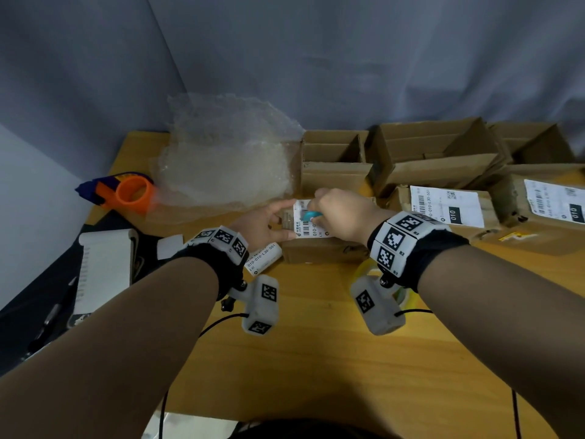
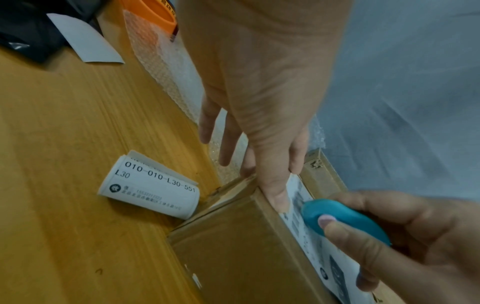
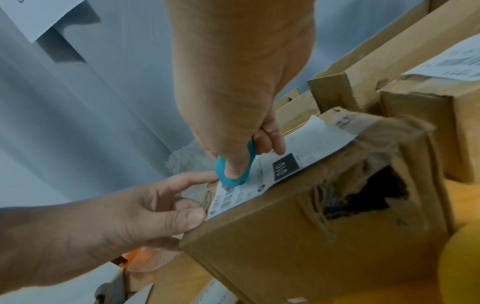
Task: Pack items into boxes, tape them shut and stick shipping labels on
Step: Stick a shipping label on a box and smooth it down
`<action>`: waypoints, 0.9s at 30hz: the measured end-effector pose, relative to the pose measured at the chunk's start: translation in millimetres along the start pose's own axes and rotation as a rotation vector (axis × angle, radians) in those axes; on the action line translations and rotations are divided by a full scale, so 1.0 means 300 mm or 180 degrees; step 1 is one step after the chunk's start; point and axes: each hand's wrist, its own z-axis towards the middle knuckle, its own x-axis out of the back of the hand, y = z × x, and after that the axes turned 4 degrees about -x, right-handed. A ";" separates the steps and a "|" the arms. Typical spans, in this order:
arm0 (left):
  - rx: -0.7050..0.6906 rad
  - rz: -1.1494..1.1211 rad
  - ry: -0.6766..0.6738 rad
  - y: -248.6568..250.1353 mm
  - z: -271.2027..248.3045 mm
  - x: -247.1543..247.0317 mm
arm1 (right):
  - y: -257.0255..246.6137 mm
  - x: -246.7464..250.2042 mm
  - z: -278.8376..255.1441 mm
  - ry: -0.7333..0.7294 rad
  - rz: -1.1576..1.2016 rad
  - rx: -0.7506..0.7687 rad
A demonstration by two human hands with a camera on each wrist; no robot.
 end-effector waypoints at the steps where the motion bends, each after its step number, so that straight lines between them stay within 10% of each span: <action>1: -0.0016 0.0025 0.0015 0.004 0.002 0.001 | 0.009 -0.001 -0.007 0.0011 0.0006 -0.0034; 27: -0.0298 0.2018 -0.0265 0.239 0.078 -0.062 | 0.223 0.000 -0.113 0.0163 0.0641 -0.0096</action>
